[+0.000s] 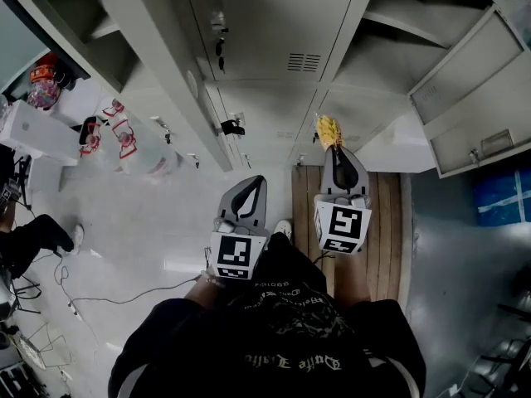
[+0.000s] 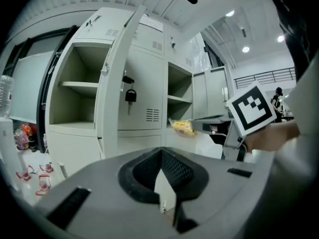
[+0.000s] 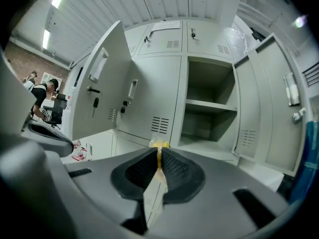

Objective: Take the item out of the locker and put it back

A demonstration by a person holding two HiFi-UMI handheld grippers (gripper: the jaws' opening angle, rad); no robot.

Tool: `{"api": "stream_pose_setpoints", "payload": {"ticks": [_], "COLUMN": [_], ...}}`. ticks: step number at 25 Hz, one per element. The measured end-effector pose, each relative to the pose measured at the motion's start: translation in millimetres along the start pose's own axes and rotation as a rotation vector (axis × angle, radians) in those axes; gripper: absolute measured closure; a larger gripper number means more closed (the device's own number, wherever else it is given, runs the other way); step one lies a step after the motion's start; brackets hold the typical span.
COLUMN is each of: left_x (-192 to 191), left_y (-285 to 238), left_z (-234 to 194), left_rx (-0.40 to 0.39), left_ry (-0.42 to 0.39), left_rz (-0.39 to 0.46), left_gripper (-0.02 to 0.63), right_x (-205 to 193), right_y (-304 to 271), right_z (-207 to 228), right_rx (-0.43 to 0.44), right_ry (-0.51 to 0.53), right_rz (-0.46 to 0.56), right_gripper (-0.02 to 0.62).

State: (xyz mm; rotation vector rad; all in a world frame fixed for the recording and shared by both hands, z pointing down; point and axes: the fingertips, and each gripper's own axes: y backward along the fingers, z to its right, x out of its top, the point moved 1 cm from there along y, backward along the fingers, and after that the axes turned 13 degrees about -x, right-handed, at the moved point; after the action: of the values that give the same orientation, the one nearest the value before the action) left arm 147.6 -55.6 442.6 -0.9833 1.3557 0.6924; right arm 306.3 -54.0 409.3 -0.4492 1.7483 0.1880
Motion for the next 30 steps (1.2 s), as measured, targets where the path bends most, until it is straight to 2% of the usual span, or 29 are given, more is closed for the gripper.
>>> {"api": "stream_pose_setpoints", "payload": {"ticks": [8,14,23,30], "left_x": [-5,-9,-20,-29], "left_y": [58,88,119,140], "left_z": [-24,-55,-85,-102], "left_rx": [-0.012,0.043,0.073,0.088], "left_ry": [0.005,0.020,0.035,0.022], "left_rz": [0.019,0.036,0.031,0.015], "left_gripper": [0.600,0.600,0.600,0.600], "right_x": [6,7,-11,-12], "right_y": [47,66,105,126], "right_z": [-44,-73,-121,-154], "right_rx": [-0.035,-0.035,0.003,0.031], "right_ry": [0.008,0.014,-0.023,-0.040], "right_rz": [-0.010,-0.020,-0.095,-0.103], "right_gripper": [0.572,0.572,0.572,0.572]}}
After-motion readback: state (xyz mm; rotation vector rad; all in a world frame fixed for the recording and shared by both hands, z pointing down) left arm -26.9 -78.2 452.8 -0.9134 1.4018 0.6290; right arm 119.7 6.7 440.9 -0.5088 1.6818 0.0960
